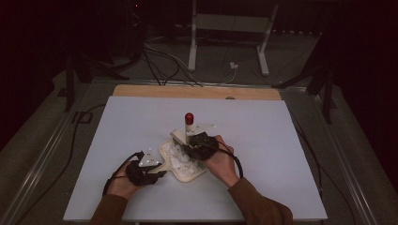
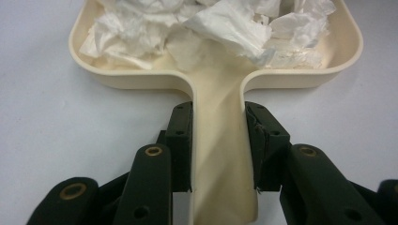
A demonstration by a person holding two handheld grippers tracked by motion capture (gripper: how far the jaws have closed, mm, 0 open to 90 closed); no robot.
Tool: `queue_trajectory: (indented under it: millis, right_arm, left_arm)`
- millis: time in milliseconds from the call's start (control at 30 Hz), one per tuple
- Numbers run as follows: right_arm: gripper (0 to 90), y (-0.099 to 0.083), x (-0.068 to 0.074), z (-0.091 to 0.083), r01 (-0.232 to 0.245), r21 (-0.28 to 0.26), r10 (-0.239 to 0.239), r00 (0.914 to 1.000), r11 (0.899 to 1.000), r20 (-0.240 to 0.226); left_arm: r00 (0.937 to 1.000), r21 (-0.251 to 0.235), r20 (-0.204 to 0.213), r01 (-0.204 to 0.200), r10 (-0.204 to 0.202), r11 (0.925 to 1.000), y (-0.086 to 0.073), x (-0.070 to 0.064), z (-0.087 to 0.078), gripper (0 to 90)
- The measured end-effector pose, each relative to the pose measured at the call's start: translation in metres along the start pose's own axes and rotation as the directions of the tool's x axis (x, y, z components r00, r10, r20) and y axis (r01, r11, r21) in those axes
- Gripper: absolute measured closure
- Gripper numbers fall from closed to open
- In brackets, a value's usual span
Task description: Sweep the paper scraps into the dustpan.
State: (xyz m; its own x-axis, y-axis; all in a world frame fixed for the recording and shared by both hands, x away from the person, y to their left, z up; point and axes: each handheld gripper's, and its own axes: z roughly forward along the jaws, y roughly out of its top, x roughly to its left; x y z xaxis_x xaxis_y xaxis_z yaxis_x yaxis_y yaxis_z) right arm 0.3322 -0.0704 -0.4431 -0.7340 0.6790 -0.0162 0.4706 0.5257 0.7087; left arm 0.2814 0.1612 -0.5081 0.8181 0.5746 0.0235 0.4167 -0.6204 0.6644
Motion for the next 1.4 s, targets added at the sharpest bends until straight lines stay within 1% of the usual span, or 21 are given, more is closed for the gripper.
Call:
queue_trajectory:
  millis: [167,300,367,433,500,533,633,700,800,967,1000,1233,1400]
  right_arm:
    - [67.4,0.003,-0.004,-0.006,-0.001,-0.014,0.001,0.9999,1.0,0.01]
    - [67.4,0.005,-0.004,-0.012,0.025,-0.034,-0.025,0.9997,0.999,0.008]
    - [67.4,0.006,-0.002,-0.016,0.031,-0.044,-0.031,0.9995,0.999,0.01]
    - [67.4,0.008,-0.001,-0.019,0.037,-0.051,-0.037,0.9993,0.998,-0.003]
    - [67.4,0.009,0.003,-0.021,0.051,-0.048,-0.052,0.9984,0.998,-0.02]
    - [67.4,0.01,0.006,-0.022,0.068,-0.046,-0.069,0.9973,0.997,-0.024]
    - [67.4,0.011,0.012,-0.023,0.099,-0.05,-0.1,0.9947,0.994,-0.025]
    - [67.4,0.012,0.014,-0.025,0.109,-0.061,-0.111,0.9938,0.992,-0.015]
    - [67.4,0.015,0.013,-0.028,0.124,-0.071,-0.123,0.9922,0.99,0.02]
    - [67.4,0.017,0.005,-0.033,0.116,-0.083,-0.114,0.993,0.99,0.031]
    - [67.4,0.018,0.004,-0.034,0.109,-0.085,-0.106,0.9938,0.99,0.033]
    - [67.4,0.019,-0.007,-0.039,0.079,-0.103,-0.075,0.9961,0.991,0.046]
    - [67.4,0.019,-0.014,-0.04,0.057,-0.11,-0.051,0.9971,0.992,0.056]
  left_arm:
    - [0.9998,-0.023,-0.013,0.011,-0.011,0.9997,-0.003,0.001,-0.002,66.8]
    - [0.9997,-0.037,-0.018,0.015,-0.016,0.9992,-0.004,0.001,-0.002,66.8]
    - [0.9996,-0.044,-0.023,0.016,-0.017,0.9989,-0.004,0.001,-0.002,66.8]
    - [0.9996,-0.05,-0.023,0.017,-0.018,0.9986,-0.004,0.001,-0.003,66.7]
    - [0.9994,-0.066,-0.025,0.021,-0.022,0.9976,-0.003,0.0,-0.003,66.8]
    - [0.9993,-0.072,-0.03,0.02,-0.023,0.9972,-0.002,0.0,-0.003,66.7]
    - [0.9991,-0.083,-0.037,0.016,-0.019,0.9964,-0.002,-0.001,-0.004,66.8]
    - [0.9989,-0.092,-0.043,0.014,-0.018,0.9956,-0.002,-0.002,-0.006,66.8]
    - [0.9986,-0.109,-0.048,0.015,-0.02,0.994,-0.002,-0.002,-0.008,66.7]
    - [0.998,-0.129,-0.058,0.018,-0.025,0.9915,-0.003,-0.001,-0.012,66.8]
    - [0.9978,-0.131,-0.06,0.018,-0.026,0.9913,-0.003,-0.001,-0.012,66.8]
    - [0.9975,-0.13,-0.065,0.019,-0.028,0.9913,-0.005,-0.001,-0.012,66.8]
    - [0.9971,-0.133,-0.071,0.019,-0.029,0.991,-0.005,0.0,-0.013,66.8]
